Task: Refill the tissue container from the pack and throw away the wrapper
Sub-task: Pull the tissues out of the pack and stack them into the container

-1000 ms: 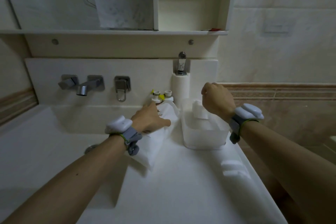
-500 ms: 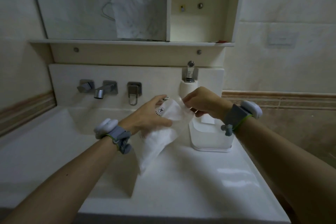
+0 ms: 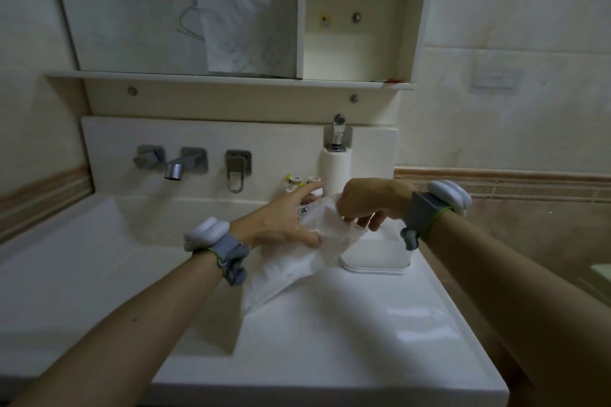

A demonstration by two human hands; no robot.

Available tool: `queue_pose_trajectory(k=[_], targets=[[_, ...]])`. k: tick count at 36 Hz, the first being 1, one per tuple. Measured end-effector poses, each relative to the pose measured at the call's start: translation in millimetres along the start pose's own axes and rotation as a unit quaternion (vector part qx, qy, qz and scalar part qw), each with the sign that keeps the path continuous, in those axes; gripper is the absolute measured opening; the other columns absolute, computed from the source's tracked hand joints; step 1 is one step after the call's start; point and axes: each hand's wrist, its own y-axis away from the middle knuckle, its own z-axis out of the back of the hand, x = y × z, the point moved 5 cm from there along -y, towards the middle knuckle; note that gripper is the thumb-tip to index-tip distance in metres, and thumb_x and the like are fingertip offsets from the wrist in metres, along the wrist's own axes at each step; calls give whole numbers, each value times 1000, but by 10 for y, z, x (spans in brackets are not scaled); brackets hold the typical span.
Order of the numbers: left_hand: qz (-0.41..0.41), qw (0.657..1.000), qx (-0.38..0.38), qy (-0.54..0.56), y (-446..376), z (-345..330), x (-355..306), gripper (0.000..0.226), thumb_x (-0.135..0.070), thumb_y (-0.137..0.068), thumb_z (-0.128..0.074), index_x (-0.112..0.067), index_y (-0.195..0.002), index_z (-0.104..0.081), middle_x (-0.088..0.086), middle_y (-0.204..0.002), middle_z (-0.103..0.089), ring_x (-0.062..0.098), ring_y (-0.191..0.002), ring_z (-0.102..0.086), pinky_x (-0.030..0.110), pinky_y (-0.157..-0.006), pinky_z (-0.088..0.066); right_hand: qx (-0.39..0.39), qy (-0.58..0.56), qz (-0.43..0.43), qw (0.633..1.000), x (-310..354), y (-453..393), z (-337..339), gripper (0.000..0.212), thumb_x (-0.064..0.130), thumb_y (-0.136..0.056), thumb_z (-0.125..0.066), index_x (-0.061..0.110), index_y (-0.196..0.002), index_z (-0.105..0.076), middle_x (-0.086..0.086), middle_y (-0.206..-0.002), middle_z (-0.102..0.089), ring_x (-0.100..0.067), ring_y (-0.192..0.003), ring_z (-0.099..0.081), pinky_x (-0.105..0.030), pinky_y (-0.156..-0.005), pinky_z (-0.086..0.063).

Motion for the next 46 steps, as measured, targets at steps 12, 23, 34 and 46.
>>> queue_pose_trajectory(k=[12,23,34,46], targets=[[4,1000,14,-7,-13,-17,13,104,-7,-70,-81,-29,-153,-22,-1,-146,-44,11,-126,-49,26,-102,-45,15,-66,-4,998,-20,-40,-63,26,12,-93,-56,-3,-113,-64,-17,-112,-68,-17,-75,-57,-24,-60,-51],[16,1000,18,2,-40,-36,58,114,-35,-51,-81,-35,-150,-25,-3,-143,-48,14,-119,-58,38,-103,-48,-43,-55,19,997,26,-11,-34,26,11,-92,-55,2,-113,-67,-3,-82,-65,-13,-67,-58,-27,-66,-55],[21,999,11,-40,-37,-28,89,112,-40,-52,-77,-40,-149,-23,-11,-145,-46,10,-123,-54,36,-105,-46,-38,-160,-5,986,2,-60,-89,25,7,-92,-53,-6,-112,-61,-16,-95,-61,-22,-79,-56,-36,-84,-54],[23,993,-58,-98,-84,64,125,93,-20,-74,-81,-28,-149,-26,-7,-137,-47,9,-114,-50,17,-89,-38,-106,-324,-3,940,-113,-24,82,19,12,-84,-62,-3,-97,-64,-15,-87,-62,-22,-73,-53,-31,-68,-49]])
